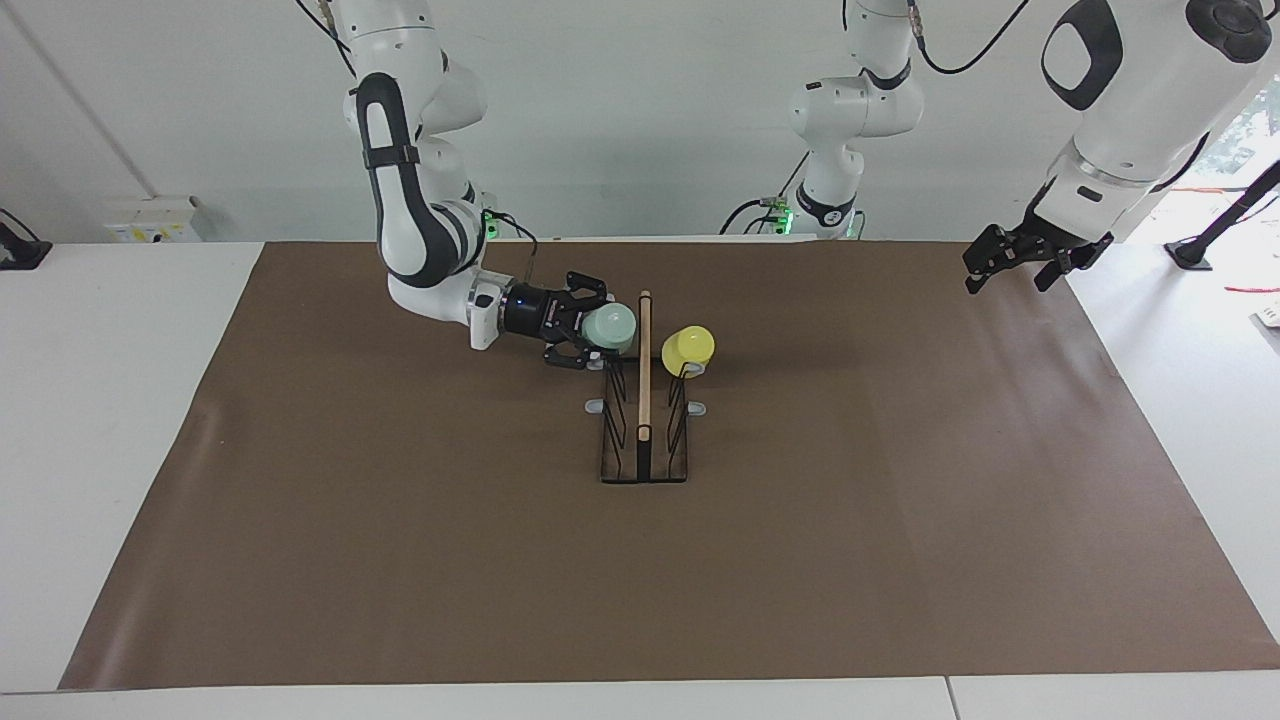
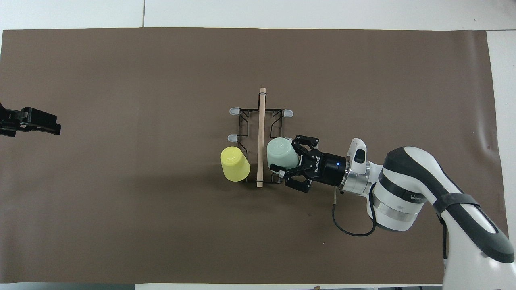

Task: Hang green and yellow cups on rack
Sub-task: 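Lower the green cup onto the peg with the right gripper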

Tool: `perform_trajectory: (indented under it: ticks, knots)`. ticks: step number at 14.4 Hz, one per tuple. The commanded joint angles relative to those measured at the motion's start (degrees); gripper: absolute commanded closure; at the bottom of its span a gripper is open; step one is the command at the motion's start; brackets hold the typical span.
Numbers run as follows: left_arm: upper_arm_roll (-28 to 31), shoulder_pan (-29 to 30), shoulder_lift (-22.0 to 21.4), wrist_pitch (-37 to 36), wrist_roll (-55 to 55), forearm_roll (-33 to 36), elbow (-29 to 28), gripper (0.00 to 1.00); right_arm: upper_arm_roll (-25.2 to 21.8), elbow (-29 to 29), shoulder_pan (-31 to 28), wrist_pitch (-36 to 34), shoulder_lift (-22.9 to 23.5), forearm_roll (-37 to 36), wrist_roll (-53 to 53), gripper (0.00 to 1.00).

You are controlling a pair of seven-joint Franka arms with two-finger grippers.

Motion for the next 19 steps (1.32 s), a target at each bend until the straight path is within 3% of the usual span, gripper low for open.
perform_trajectory:
  ticks: [1, 12, 19]
  knots:
    - [0.2, 0.1, -0.2, -0.3, 1.0, -0.9, -0.1, 0.0, 0.0, -1.4, 0.3, 1.9, -1.3, 0.2, 0.5, 1.0]
    - [0.2, 0.1, -0.2, -0.3, 1.0, -0.9, -0.1, 0.0, -0.1, 0.1, 0.3, 3.2, -3.3, -1.6, 2.9, 1.0]
    - [0.0, 0.1, -0.2, -0.3, 1.0, -0.9, -0.1, 0.0, 0.0, -2.9, 0.6, 4.7, -3.7, -1.7, 0.4, 1.0]
